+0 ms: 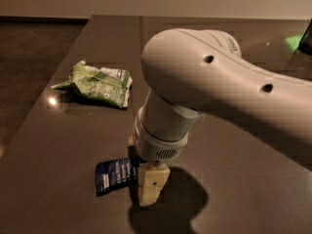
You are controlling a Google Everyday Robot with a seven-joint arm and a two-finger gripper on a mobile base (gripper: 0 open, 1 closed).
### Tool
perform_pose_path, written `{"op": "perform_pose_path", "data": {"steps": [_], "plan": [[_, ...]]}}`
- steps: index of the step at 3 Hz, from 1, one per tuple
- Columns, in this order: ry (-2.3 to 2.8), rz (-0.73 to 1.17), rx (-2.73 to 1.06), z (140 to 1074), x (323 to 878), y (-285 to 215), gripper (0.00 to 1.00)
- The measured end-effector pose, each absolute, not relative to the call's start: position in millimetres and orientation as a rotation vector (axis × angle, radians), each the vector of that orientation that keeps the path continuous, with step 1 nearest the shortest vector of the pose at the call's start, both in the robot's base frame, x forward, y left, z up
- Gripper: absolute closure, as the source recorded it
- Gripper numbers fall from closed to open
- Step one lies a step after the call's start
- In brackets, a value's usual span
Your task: Pick rxbar blueberry
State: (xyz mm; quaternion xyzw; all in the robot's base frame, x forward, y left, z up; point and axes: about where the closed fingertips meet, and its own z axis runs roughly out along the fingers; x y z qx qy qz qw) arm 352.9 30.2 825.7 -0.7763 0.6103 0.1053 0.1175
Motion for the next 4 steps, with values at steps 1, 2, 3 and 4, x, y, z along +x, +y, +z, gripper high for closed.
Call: {"op": "perform_pose_path", "data": {"steps": [1, 2, 3, 4], "plan": [[1.796, 0.342, -2.274, 829, 352, 32, 0.49], [1.81, 0.37, -2.269, 834, 355, 31, 0.71], [1.842, 0.414, -2.231, 846, 365, 24, 0.99], [1.864, 0.451, -2.189, 859, 375, 16, 1.0]]}}
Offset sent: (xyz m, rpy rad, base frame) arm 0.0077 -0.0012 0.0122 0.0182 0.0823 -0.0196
